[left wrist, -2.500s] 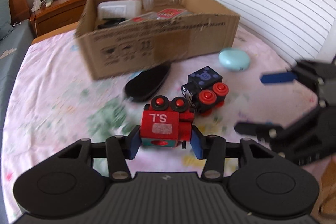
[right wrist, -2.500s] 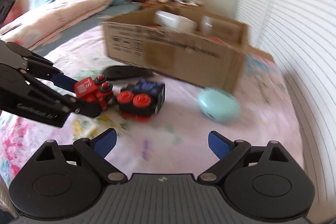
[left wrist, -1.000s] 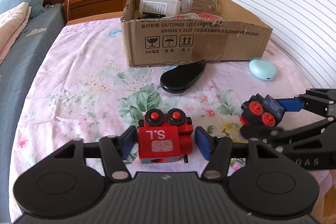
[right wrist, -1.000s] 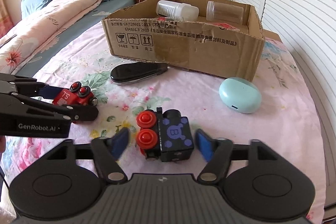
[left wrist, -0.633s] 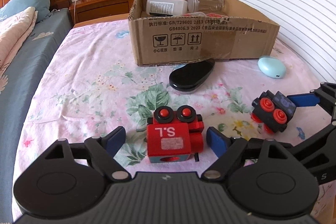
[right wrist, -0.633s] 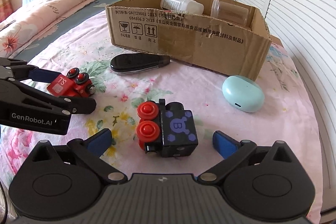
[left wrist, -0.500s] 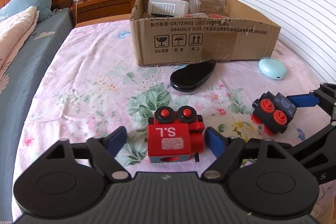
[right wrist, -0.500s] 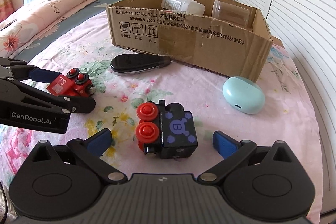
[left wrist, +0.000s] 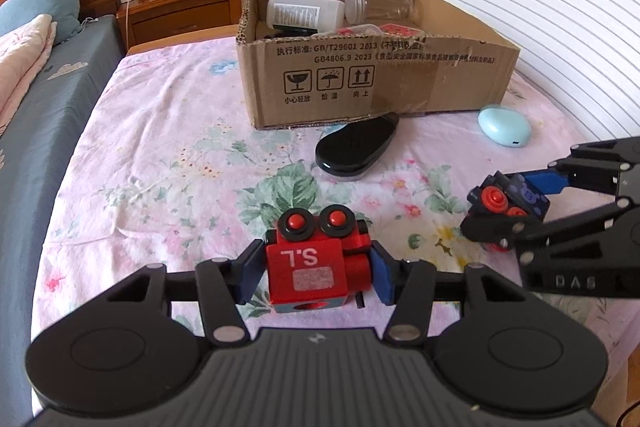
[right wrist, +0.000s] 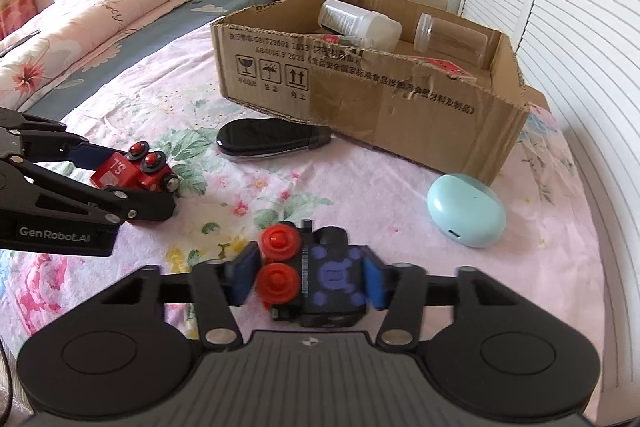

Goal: Organize rigid objects
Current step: 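Carry the blue cube toy into the box and open the right tool while the left carries the train car, then lower the red train car into the box and open the left tool, then grasp the teal round case with the right tool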

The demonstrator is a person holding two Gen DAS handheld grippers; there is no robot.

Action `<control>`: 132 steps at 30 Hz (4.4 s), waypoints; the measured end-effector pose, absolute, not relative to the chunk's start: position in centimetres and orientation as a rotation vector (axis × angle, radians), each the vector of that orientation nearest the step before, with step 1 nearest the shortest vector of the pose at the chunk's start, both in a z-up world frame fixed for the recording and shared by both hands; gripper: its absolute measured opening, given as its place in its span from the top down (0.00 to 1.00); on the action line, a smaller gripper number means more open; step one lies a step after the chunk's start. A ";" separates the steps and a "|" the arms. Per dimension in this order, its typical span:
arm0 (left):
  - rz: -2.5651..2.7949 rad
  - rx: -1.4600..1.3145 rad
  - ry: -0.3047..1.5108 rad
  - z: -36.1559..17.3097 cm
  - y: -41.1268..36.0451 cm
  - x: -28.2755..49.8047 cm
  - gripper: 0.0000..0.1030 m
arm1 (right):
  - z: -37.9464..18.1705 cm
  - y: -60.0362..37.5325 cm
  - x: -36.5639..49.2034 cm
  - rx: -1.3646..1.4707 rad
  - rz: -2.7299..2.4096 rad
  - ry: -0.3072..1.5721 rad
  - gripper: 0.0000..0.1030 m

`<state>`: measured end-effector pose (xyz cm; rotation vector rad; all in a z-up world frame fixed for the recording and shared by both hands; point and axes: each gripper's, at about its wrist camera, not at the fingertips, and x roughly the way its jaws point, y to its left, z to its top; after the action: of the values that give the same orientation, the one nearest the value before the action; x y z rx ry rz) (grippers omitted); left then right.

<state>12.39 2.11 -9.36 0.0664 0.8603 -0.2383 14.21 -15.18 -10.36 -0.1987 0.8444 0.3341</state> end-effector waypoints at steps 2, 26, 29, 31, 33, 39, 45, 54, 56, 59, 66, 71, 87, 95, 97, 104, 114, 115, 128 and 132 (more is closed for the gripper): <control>-0.250 0.079 0.860 -9.2 2.1 12.4 0.48 | -10.3 -15.3 14.2 -0.205 0.331 0.846 0.46; -0.358 0.145 0.832 -5.6 3.5 13.0 0.48 | -0.8 -17.8 22.4 -0.251 0.290 0.691 0.46; -0.362 0.148 0.819 -5.0 3.7 13.5 0.48 | -0.9 -18.3 25.9 -0.220 0.251 0.709 0.46; -0.361 0.156 0.811 -4.7 3.7 13.9 0.48 | -1.3 -18.6 27.7 -0.207 0.221 0.722 0.46; -0.360 0.166 0.804 -4.4 3.6 14.3 0.48 | -1.8 -19.1 29.3 -0.189 0.188 0.739 0.39; -0.375 0.176 0.799 -3.6 3.2 15.4 0.48 | -1.7 -20.8 28.3 -0.112 0.159 0.716 0.00; -0.399 0.187 0.768 -1.9 2.2 16.7 0.48 | -1.6 -21.2 24.0 -0.094 0.130 0.737 0.00; -0.441 0.229 0.756 0.6 -1.4 21.3 0.48 | -4.0 -21.8 17.7 -0.009 0.012 0.773 0.00; -0.449 0.244 0.758 0.8 -2.6 22.9 0.48 | -4.9 -22.2 16.9 0.032 0.003 0.788 0.00; -0.456 0.254 0.769 0.9 -4.3 25.6 0.48 | -5.8 -22.8 16.1 0.065 0.011 0.803 0.00; -0.432 0.274 0.783 -0.1 -7.4 30.6 0.44 | -6.1 -24.3 15.3 0.131 0.019 0.799 0.00; -0.392 0.268 0.728 -0.2 -7.3 30.1 0.05 | -6.1 -24.5 15.2 0.133 0.018 0.795 0.00; -0.355 0.233 0.720 -0.5 -2.3 20.8 0.02 | -4.8 -22.6 13.1 0.099 0.043 0.753 0.00; -0.286 0.177 0.780 -5.0 -1.2 17.9 0.02 | -6.1 -22.6 12.4 0.111 0.053 0.763 0.00; -0.257 0.148 0.778 -5.9 -1.0 17.8 0.02 | -6.7 -22.8 12.3 0.138 0.059 0.772 0.00; -0.211 0.103 0.816 -8.7 -1.1 18.8 0.02 | -7.4 -23.0 12.4 0.157 0.057 0.791 0.00; -0.159 0.172 0.832 -10.5 -1.3 19.1 0.02 | -8.0 -22.9 13.4 0.160 0.051 0.812 0.00; -0.152 0.160 0.836 -10.6 -1.0 19.1 0.02 | -8.0 -22.8 13.5 0.155 0.052 0.815 0.00; -0.010 0.010 0.887 -10.7 3.8 19.1 0.02 | -11.0 -21.6 16.4 0.020 -0.040 0.892 0.00; -0.056 0.005 0.900 -10.7 3.2 18.7 0.01 | -12.1 -21.6 17.5 -0.005 -0.058 0.909 0.00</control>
<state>18.72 3.22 -10.66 0.0055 0.9003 -0.0562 17.54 -21.56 -12.06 -0.0048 0.9090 -0.0579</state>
